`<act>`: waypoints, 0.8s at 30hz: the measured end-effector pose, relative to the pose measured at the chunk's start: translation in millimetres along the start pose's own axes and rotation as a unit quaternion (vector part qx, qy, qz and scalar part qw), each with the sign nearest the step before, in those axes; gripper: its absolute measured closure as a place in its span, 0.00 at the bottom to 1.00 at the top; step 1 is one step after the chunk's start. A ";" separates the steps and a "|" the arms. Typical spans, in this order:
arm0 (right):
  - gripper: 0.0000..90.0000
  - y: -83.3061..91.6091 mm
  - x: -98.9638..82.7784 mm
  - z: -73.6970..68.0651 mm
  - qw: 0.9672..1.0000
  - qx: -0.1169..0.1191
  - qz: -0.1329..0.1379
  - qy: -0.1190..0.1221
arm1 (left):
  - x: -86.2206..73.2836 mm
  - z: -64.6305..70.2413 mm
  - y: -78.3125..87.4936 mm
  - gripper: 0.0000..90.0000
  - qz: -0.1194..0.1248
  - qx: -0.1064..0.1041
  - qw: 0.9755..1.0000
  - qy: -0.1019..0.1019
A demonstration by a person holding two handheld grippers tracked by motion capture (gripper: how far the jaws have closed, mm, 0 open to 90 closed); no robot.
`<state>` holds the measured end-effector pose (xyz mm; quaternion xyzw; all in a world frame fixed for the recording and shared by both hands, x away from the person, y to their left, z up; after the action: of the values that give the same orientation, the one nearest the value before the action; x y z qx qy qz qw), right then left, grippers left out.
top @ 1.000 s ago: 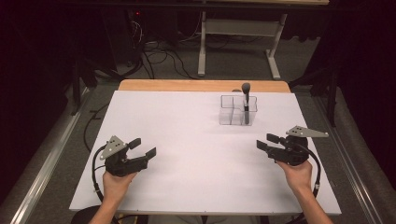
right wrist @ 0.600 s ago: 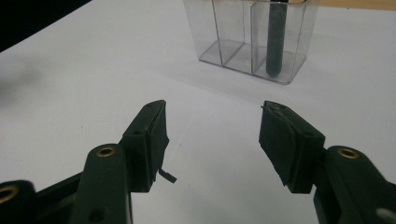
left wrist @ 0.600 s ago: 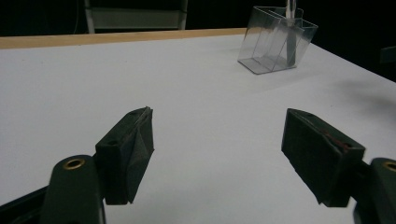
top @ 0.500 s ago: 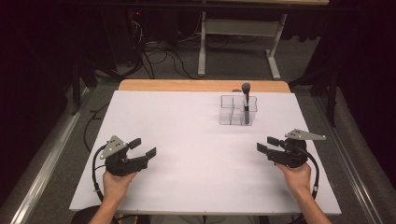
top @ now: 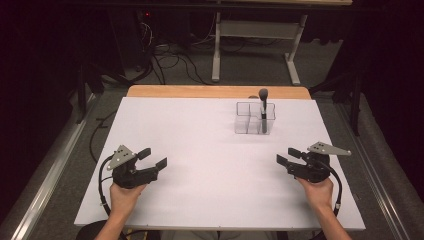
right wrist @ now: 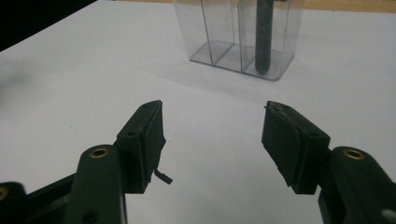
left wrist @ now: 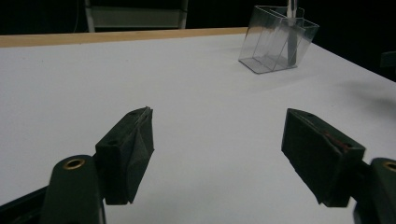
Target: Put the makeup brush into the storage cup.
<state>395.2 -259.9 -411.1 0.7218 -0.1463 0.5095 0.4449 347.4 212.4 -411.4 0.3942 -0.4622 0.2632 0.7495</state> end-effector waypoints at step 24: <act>0.34 12.2 -9.9 2.6 0.999 -0.026 0.047 -0.008 | -0.8 -5.9 -2.9 0.28 -0.008 0.006 1.000 0.007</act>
<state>384.3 -271.2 -413.8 0.7066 -0.1964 0.5201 0.4377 352.2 215.7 -414.6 0.4006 -0.4526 0.2630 0.7521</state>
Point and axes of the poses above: each handheld gripper's, and its own axes: y roughly backward along the jaws, x roughly out of its top, z roughly to its right, the point moved 4 cm from there along -y, roughly forward along the jaws, and after that the axes turned 5 degrees about y, right-handed, at the moved point
